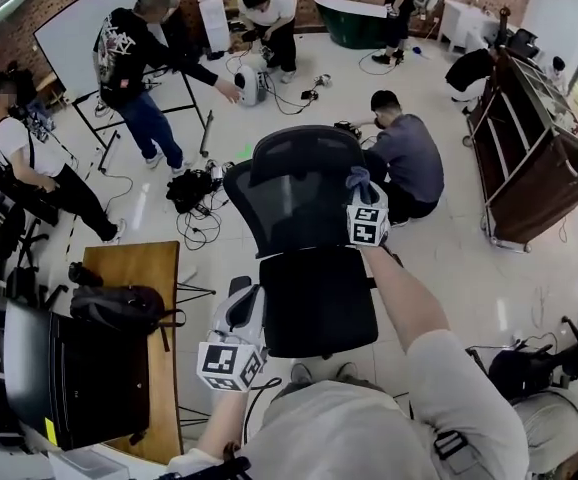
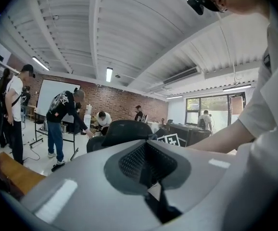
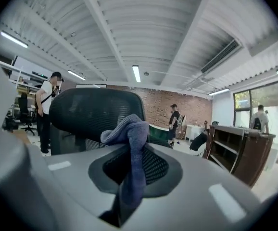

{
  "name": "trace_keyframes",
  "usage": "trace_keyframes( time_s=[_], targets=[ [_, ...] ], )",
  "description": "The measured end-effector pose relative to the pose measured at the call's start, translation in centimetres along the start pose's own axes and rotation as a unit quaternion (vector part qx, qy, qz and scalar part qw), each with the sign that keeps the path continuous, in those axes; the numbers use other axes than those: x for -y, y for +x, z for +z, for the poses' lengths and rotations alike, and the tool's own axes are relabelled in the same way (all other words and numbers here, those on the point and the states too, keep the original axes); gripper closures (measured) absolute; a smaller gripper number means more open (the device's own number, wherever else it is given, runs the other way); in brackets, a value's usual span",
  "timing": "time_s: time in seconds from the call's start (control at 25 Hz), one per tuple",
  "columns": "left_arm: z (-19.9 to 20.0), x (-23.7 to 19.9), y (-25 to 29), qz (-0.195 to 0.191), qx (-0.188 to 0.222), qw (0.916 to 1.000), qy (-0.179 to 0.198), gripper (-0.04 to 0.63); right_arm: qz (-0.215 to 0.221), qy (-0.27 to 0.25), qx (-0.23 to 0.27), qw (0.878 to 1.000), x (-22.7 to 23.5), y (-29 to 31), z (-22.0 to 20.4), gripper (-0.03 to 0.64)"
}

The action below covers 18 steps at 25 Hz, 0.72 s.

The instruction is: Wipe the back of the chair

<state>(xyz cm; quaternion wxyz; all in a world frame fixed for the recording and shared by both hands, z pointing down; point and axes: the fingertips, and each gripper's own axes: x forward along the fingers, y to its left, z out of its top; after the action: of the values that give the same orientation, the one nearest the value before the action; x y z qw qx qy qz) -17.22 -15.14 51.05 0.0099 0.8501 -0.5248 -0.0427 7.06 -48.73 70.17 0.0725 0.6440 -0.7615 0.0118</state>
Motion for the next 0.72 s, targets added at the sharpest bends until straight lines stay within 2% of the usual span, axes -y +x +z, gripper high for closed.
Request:
trace_keyframes(
  time_s=[0.08,0.16,0.24,0.32,0.4,0.48,0.56,0.64,0.72],
  targets=[
    [-0.3,0.4,0.1,0.001,-0.002,1.0000,-0.004,0.534,0.011,0.023,0.017,1.000,-2.5,-1.8,0.1,0.571],
    [-0.5,0.8,0.1,0.000,-0.005,1.0000,-0.001,0.534,0.038,0.047,0.028,0.998,-7.0,-3.5,-0.2,0.571],
    [-0.4,1.2,0.1,0.003,-0.003,1.0000,0.005,0.534,0.085,0.053,0.028,0.995,-13.8,-4.8,-0.7,0.571],
    [-0.1,1.3,0.2,0.017,0.000,0.9999,0.002,0.534,0.143,0.035,0.028,0.989,-21.2,-5.2,-0.5,0.571],
    [0.7,1.0,0.7,0.034,0.003,0.9994,0.004,0.534,0.179,0.038,0.023,0.983,-26.2,-3.9,0.7,0.571],
    [1.7,0.2,1.0,0.050,0.002,0.9987,0.007,0.534,0.192,0.034,0.008,0.981,-28.7,-0.8,1.6,0.571],
    [2.4,-0.9,0.4,0.075,0.003,0.9971,-0.001,0.534,0.200,0.003,-0.003,0.980,-29.9,2.8,2.6,0.571],
    [2.4,-2.1,-1.1,0.105,0.000,0.9944,-0.011,0.534,0.198,-0.034,-0.014,0.979,-30.0,6.1,3.0,0.571],
    [1.8,-3.0,-2.1,0.126,-0.010,0.9918,-0.016,0.534,0.189,-0.061,-0.042,0.979,-29.6,9.3,1.6,0.571]
  ],
)
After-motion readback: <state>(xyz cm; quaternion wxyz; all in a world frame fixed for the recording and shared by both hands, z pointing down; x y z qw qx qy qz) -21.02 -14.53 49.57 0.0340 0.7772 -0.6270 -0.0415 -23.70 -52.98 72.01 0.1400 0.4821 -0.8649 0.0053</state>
